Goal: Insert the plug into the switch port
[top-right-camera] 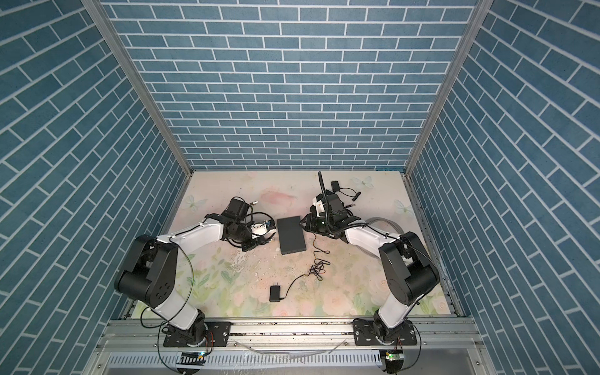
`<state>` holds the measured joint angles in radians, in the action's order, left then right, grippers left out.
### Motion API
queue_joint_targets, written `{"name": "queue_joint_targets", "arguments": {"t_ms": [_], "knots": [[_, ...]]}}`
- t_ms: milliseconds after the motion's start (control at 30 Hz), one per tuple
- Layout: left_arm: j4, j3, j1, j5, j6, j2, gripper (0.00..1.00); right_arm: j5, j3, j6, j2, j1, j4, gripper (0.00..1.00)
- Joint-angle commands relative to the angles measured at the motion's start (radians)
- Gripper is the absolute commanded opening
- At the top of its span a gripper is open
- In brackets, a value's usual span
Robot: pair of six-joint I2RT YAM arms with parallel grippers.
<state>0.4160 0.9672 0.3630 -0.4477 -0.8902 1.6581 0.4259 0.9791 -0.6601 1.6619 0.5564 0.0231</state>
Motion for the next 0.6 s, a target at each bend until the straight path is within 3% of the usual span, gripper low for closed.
{"name": "queue_joint_targets", "arguments": {"t_ms": [0, 167, 433, 567], "knots": [[0.032, 0.006, 0.033, 0.112, 0.07, 0.019, 0.03, -0.09, 0.023, 0.084, 0.02, 0.001, -0.052, 0.48], [0.087, 0.063, 0.094, 0.229, 0.125, 0.076, 0.04, -0.145, 0.045, 0.091, 0.054, 0.002, -0.076, 0.51], [-0.03, 0.061, 0.12, 0.222, 0.227, 0.112, 0.04, -0.152, 0.107, 0.114, 0.11, -0.001, -0.104, 0.52], [-0.085, 0.039, 0.124, 0.215, 0.249, 0.116, 0.04, -0.098, 0.11, 0.109, 0.145, -0.004, -0.071, 0.53]]}}
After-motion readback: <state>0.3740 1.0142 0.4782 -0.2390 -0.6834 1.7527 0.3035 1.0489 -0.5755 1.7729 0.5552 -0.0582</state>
